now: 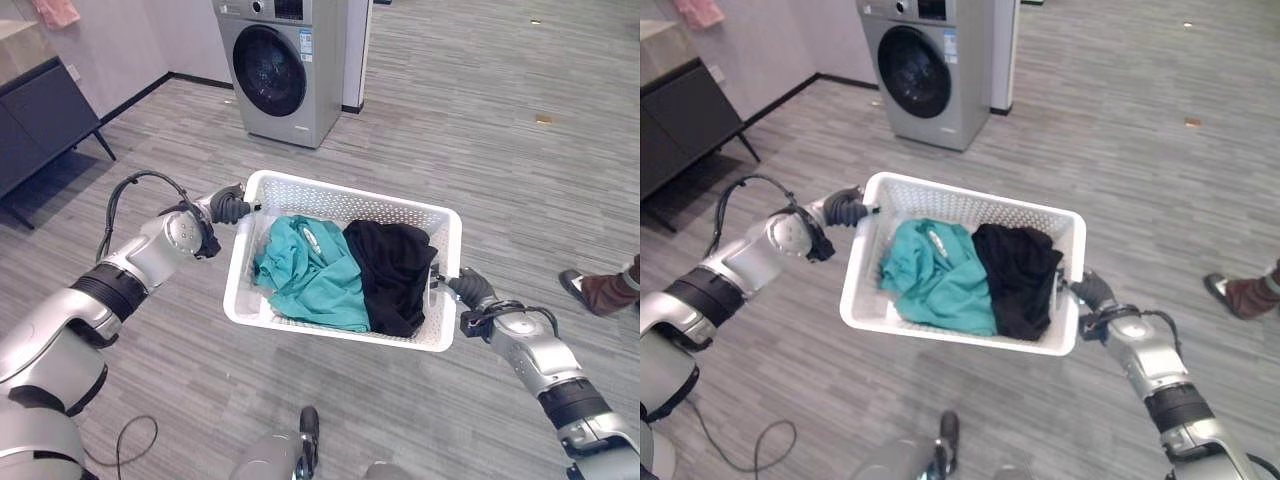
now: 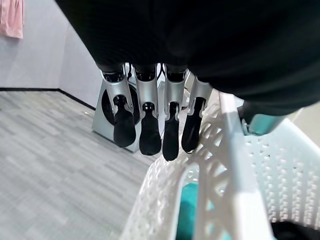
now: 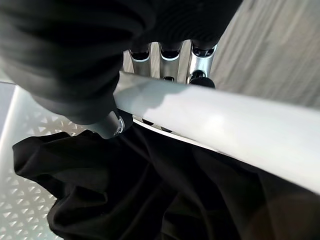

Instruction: Grab the laundry basket,head to the washer,open it,put in the laundry and shut it.

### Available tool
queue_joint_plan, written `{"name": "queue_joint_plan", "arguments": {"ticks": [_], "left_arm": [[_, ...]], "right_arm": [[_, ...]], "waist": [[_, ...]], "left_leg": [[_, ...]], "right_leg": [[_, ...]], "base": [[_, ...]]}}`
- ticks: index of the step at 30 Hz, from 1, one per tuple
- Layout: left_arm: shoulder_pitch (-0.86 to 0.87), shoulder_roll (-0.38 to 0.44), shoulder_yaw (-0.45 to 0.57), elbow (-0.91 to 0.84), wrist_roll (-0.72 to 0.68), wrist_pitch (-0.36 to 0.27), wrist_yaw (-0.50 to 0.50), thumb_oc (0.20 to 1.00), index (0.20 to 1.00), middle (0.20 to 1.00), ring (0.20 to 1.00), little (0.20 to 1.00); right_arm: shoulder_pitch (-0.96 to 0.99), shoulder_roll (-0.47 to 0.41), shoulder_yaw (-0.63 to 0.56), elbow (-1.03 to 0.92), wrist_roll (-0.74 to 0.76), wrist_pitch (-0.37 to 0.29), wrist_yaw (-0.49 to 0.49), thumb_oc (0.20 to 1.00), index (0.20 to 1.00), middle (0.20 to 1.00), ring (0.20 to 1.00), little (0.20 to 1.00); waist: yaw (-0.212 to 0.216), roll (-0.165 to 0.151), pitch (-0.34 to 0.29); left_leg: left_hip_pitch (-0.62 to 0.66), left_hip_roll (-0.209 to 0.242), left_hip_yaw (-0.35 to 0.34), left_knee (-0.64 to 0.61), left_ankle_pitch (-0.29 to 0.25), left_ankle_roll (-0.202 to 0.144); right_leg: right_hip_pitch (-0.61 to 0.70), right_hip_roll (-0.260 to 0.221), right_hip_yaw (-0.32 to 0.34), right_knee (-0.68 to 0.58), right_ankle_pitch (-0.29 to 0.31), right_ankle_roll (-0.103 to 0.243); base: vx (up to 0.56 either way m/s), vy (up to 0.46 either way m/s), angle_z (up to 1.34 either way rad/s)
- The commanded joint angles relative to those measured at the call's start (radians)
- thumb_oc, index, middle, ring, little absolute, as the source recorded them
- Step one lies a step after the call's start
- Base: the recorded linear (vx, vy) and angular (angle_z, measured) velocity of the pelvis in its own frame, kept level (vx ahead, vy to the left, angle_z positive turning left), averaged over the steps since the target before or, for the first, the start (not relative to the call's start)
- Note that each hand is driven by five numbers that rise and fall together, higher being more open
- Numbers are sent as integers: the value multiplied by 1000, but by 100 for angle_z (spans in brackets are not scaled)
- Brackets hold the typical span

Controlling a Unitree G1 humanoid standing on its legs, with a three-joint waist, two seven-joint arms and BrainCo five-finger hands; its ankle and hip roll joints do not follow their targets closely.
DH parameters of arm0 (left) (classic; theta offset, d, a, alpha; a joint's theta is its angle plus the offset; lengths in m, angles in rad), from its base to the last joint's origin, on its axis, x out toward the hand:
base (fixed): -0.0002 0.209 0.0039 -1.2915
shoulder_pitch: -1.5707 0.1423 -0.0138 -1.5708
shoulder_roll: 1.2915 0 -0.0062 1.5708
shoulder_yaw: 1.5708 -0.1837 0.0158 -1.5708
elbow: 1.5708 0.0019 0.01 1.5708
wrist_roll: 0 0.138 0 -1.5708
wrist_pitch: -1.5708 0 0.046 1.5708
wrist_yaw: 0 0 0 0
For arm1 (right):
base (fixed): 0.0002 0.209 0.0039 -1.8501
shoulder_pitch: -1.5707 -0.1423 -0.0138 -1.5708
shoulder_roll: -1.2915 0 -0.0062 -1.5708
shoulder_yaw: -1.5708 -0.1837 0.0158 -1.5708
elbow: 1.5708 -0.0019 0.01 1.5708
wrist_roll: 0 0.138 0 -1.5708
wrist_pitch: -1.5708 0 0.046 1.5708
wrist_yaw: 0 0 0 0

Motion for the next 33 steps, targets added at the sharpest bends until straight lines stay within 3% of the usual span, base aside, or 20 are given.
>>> {"name": "queue_joint_plan", "arguments": {"ticks": [1,3,4,5,6,7,10,14,16,17,18,19,21,24,25,28,29,30,32,33], "left_arm": [[-92,-12,122,36,-34,-48,45,200,200,200,200,200],[-72,-11,134,22,-31,-50,42,200,200,200,200,200],[-55,-7,146,13,-30,-51,38,200,200,200,200,200],[-45,-12,159,15,-27,-54,41,200,200,200,200,200],[-45,-12,159,15,-27,-54,41,200,200,200,200,200],[-28,-24,184,19,-18,-59,46,200,200,200,200,200],[-25,-37,194,28,5,-64,56,200,200,200,200,200],[-50,-29,170,68,10,-71,55,200,200,200,200,200],[-46,-29,179,76,-1,-72,60,200,200,200,200,200],[-29,-23,190,84,-13,-75,62,200,200,200,200,200],[-28,-22,191,84,-13,-75,62,200,200,200,200,200],[-25,0,202,87,-29,-66,65,200,200,200,200,200],[-17,27,220,79,-45,-59,70,200,200,200,200,200],[-14,35,230,78,-56,-56,73,200,200,200,200,200],[-39,25,221,81,-69,-43,76,200,200,200,200,200],[-72,-7,205,98,-62,-41,79,200,200,200,200,200],[-90,-25,189,110,-57,-42,81,200,200,200,200,200],[-117,-42,180,129,-51,-40,91,200,200,200,200,200],[-134,-50,169,168,-58,-47,96,200,200,200,200,200],[-139,-48,163,177,-64,-50,97,200,200,200,200,200]], "right_arm": [[-124,-50,-57,-44,27,-104,45,200,200,200,200,200],[-114,-65,-70,-43,23,-100,48,200,200,200,200,200],[-105,-72,-79,-50,28,-99,48,200,200,200,200,200],[-98,-71,-81,-52,34,-100,48,200,200,200,200,200],[-98,-71,-81,-52,34,-100,48,200,200,200,200,200],[-77,-79,-90,-68,43,-98,53,200,200,200,200,200],[-65,-83,-103,-84,38,-97,56,200,200,200,200,200],[-99,-114,-83,-48,46,-96,62,200,200,200,200,200],[-116,-121,-70,-33,50,-89,62,200,200,200,200,200],[-136,-135,-48,-11,64,-86,62,200,200,200,200,200],[-139,-135,-46,-9,64,-87,62,200,200,200,200,200],[-187,-154,-22,26,81,-90,52,200,200,200,200,200],[-215,-157,4,52,78,-83,46,200,200,200,200,200],[-229,-155,15,58,71,-82,43,200,200,200,200,200],[-234,-152,26,61,56,-70,32,200,200,200,200,200],[-217,-151,19,32,36,-66,35,200,200,200,200,200],[-206,-150,17,24,32,-70,34,200,200,200,200,200],[-193,-151,4,2,29,-75,29,200,200,200,200,200],[-206,-145,7,0,37,-90,25,200,200,200,200,200],[-222,-139,21,10,38,-97,20,200,200,200,200,200]], "waist": [[-5,32,-59],[-27,35,-49],[-38,34,-47],[-43,28,-45],[-43,28,-45],[-56,20,-48],[-73,21,-41],[-74,6,-88],[-81,11,-97],[-83,4,-106],[-86,6,-106],[-76,-4,-92],[-62,-19,-77],[-53,-25,-63],[-37,-29,-49],[-28,-40,-40],[-26,-42,-32],[-28,-43,-31],[-3,-37,-18],[5,-34,-12]], "left_leg": [[31,107,-2,-64,-1,-104],[58,111,-24,-53,-26,-117],[69,121,-32,-36,-53,-137],[83,119,-37,-30,-73,-145],[83,119,-37,-30,-73,-145],[116,114,-54,-26,-106,-157],[152,117,-62,-12,-138,-167],[213,141,-57,3,-168,-191],[214,165,-68,40,-150,-208],[190,215,-63,182,-84,-231],[184,217,-66,191,-88,-232],[81,272,-70,476,21,-239],[8,314,-64,682,70,-231],[-37,347,-59,790,103,-237],[-102,420,-7,801,97,-260],[-147,427,46,604,73,-275],[-162,431,69,487,81,-283],[-142,411,91,258,90,-286],[-159,343,6,19,151,-289],[-172,331,-37,-24,150,-293]], "right_leg": [[42,-2,20,-392,134,62],[16,37,1,-544,86,54],[26,68,-6,-775,84,55],[14,79,14,-874,99,66],[14,79,14,-874,99,66],[-23,93,67,-1057,182,98],[-60,93,86,-1159,235,124],[-14,88,68,-1143,258,109],[2,101,55,-1124,255,96],[38,126,45,-1100,230,62],[38,128,43,-1100,230,61],[100,158,23,-1110,197,10],[148,193,19,-1122,165,-39],[170,208,9,-1125,151,-63],[247,243,-8,-1149,103,-77],[282,231,-38,-1147,79,-62],[286,225,-51,-1137,67,-59],[292,210,-65,-1119,49,-46],[316,208,-74,-1098,31,-43],[323,212,-67,-1091,17,-43]], "base": [[336,-12,25],[365,-138,38],[406,-227,59],[281,-175,69],[359,-185,50],[347,-167,66],[346,-170,69],[344,-222,10],[296,-265,-7],[211,-238,7],[329,-483,36],[172,-391,44],[165,-390,-2],[159,-271,-32],[221,-279,-14],[246,-118,11],[250,49,16],[266,74,53],[281,104,49],[323,113,-1]]}}
